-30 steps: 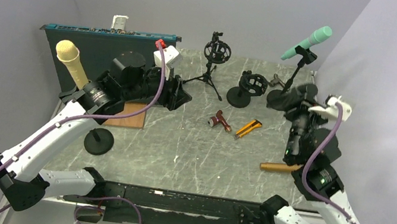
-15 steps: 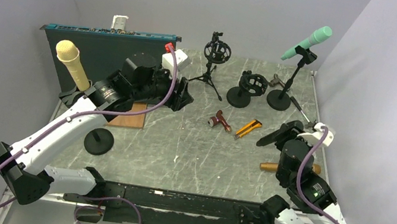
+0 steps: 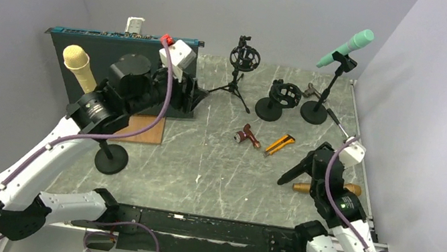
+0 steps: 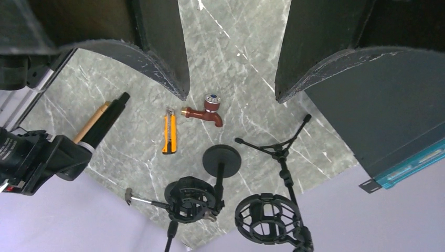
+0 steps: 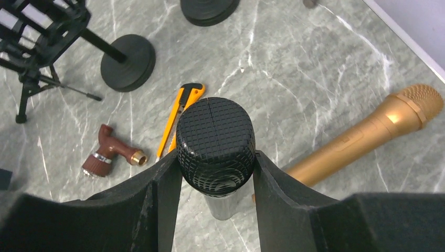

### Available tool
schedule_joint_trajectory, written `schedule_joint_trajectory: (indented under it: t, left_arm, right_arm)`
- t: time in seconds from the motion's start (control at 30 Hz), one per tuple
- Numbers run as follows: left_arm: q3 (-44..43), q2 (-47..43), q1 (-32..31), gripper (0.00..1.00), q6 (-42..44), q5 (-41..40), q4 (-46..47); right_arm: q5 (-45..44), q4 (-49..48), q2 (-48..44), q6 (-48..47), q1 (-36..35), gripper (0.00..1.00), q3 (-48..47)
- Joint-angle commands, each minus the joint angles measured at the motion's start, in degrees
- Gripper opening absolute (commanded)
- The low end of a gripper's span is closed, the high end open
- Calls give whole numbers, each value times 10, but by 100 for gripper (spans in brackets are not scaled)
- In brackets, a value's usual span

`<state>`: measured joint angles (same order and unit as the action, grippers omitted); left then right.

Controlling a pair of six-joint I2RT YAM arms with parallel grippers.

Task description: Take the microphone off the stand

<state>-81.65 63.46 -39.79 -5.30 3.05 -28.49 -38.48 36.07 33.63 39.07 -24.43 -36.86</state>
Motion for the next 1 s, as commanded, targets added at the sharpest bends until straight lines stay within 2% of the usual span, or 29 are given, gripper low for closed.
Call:
schedule_joint_trajectory:
  t: [0.0, 0.1, 0.23, 0.47, 0.8, 0.97]
  left_arm:
    - [38, -32, -2, 65, 32, -44, 23]
    - [84, -50, -1, 65, 43, -48, 37]
    - [102, -57, -3, 65, 46, -46, 41]
    - [106, -58, -2, 64, 33, -15, 47]
    - [109, -73, -3, 64, 24, -5, 50]
    - [103, -68, -3, 63, 12, 24, 48]
  right_arm:
    - [99, -22, 4, 0, 63, 0, 12]
    - [132, -19, 44, 29, 106, 0, 13]
    - [192, -32, 88, 50, 168, 0, 23]
    - [128, -5, 176, 113, 239, 0, 10]
    - [201, -103, 252, 126, 377, 0, 42]
    - [208, -146, 280, 111, 412, 1, 59]
